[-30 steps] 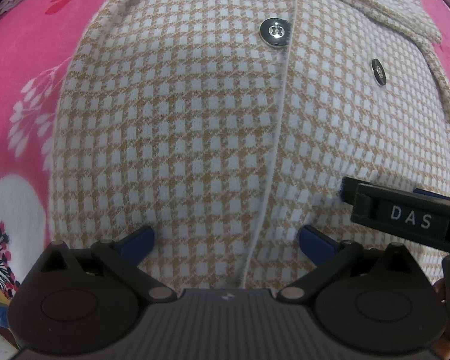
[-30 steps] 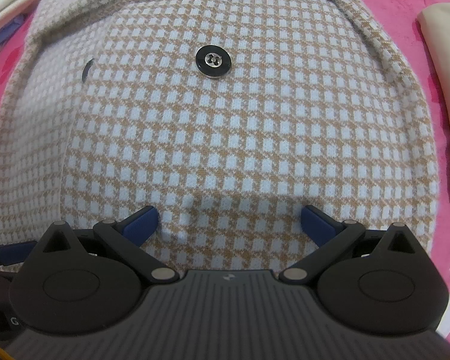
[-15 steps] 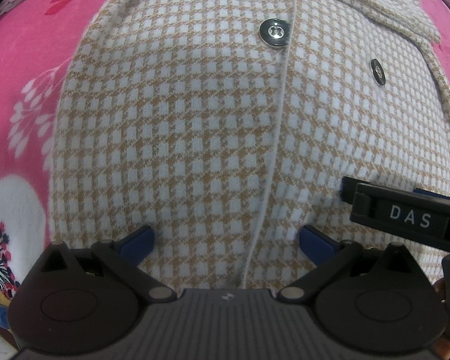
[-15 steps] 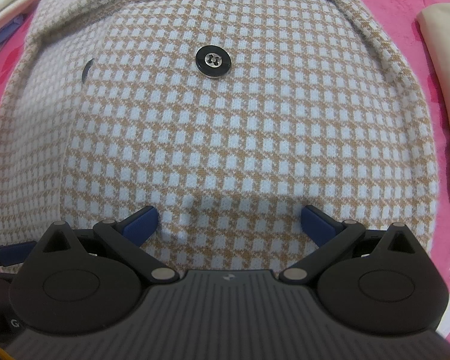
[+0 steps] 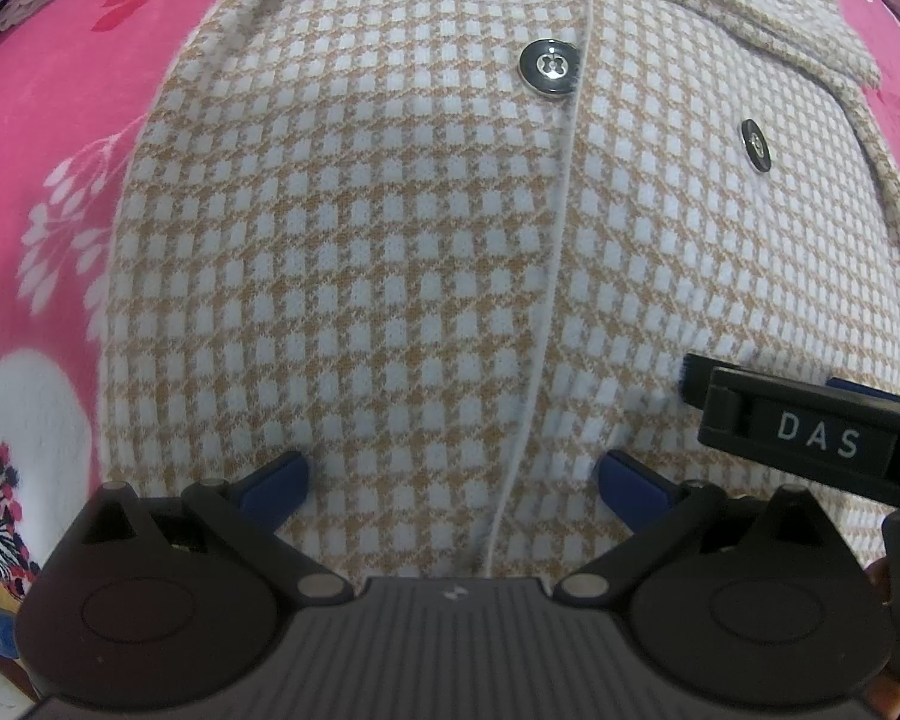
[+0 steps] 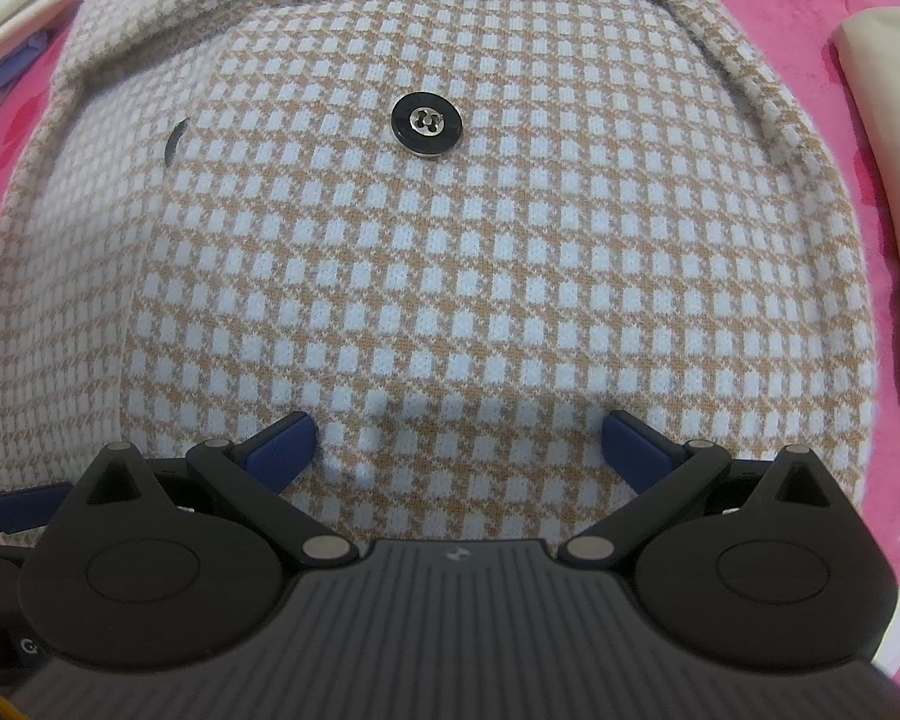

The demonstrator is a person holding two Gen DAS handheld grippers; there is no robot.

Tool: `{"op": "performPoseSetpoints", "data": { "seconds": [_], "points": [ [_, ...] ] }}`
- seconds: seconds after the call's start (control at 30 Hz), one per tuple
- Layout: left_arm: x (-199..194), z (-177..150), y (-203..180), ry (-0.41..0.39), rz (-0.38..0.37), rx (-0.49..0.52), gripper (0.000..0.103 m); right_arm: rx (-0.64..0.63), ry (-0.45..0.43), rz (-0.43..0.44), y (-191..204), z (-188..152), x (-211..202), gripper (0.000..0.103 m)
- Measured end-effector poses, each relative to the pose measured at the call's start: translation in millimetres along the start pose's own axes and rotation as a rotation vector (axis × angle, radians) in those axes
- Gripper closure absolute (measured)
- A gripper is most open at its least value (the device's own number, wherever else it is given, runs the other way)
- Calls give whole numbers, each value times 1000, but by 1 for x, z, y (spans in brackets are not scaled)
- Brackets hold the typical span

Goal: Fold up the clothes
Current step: 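Lower both open grippers onto the cardigan front and press it flat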

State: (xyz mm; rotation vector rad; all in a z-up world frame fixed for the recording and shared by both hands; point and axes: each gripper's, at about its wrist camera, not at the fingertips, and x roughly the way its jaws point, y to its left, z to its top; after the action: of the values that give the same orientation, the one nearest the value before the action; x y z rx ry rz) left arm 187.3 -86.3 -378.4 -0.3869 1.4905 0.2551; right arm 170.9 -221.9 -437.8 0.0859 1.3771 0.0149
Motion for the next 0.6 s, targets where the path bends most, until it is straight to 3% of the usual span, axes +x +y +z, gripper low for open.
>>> {"op": "performPoseSetpoints", "data": {
  "seconds": [0.6],
  "points": [
    [0,-15,1,-52,5,0,0,-1,-18,-1,3,-6,14,1]
  ]
}}
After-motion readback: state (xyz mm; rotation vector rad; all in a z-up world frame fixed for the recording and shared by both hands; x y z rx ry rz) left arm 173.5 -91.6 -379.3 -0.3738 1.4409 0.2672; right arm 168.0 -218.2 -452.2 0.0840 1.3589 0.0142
